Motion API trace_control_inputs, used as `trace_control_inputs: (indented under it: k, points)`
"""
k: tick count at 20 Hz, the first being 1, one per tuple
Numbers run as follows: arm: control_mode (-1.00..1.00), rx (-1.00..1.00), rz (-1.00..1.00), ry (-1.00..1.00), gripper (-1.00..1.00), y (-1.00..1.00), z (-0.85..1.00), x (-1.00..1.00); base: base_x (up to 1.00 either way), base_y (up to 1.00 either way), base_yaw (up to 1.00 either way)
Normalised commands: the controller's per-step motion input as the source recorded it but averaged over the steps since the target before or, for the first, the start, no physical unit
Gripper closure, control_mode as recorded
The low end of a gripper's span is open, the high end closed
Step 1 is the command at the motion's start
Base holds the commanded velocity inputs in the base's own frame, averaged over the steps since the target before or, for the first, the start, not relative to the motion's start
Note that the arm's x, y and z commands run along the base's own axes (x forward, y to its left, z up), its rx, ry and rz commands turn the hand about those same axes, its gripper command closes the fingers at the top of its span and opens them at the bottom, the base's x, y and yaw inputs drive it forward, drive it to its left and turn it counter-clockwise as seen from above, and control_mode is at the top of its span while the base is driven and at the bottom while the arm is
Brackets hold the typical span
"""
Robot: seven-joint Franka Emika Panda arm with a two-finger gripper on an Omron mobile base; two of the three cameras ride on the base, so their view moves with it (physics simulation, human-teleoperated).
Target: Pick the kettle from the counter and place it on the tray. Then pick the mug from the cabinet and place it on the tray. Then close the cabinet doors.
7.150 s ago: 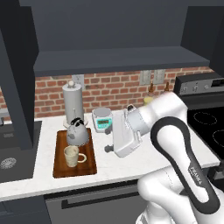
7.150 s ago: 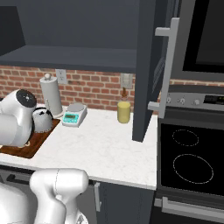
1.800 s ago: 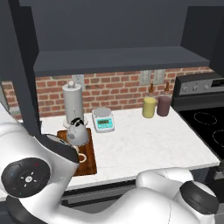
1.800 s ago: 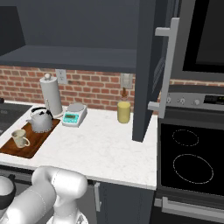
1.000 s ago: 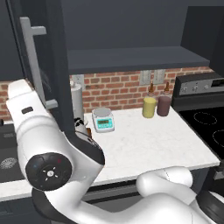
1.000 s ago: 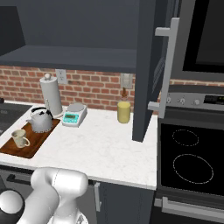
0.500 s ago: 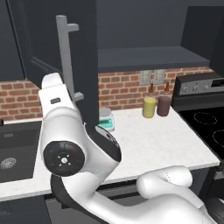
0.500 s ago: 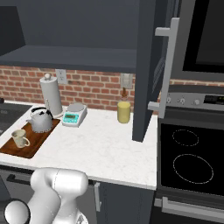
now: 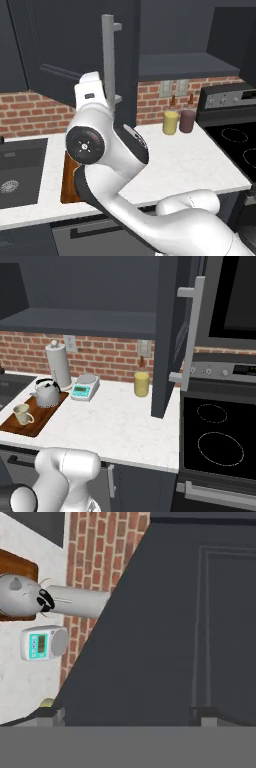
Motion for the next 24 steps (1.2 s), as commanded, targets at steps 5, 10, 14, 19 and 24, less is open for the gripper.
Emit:
trace_control_inputs:
  k: [5, 10, 14, 19, 24]
  points:
    - [-1.0, 0.0, -0.14, 0.1, -1.0, -0.62, 0.0, 0.64, 0.0, 0.0, 0.0]
    - [-1.0, 0.0, -0.1, 0.12, -1.0, -0.56, -0.01, 0.73, 0.0, 0.0, 0.0]
    - [-1.0, 0.0, -0.02, 0.11, -1.0, -0.41, -0.01, 0.85, 0.0, 0.0, 0.0]
    - [-1.0, 0.0, 0.0, 0.08, -1.0, -0.32, -0.01, 0.77, 0.0, 0.0, 0.0]
    - [-1.0, 0.0, 0.0, 0.03, -1.0, -0.28, -0.17, 0.59, 0.0, 0.0, 0.0]
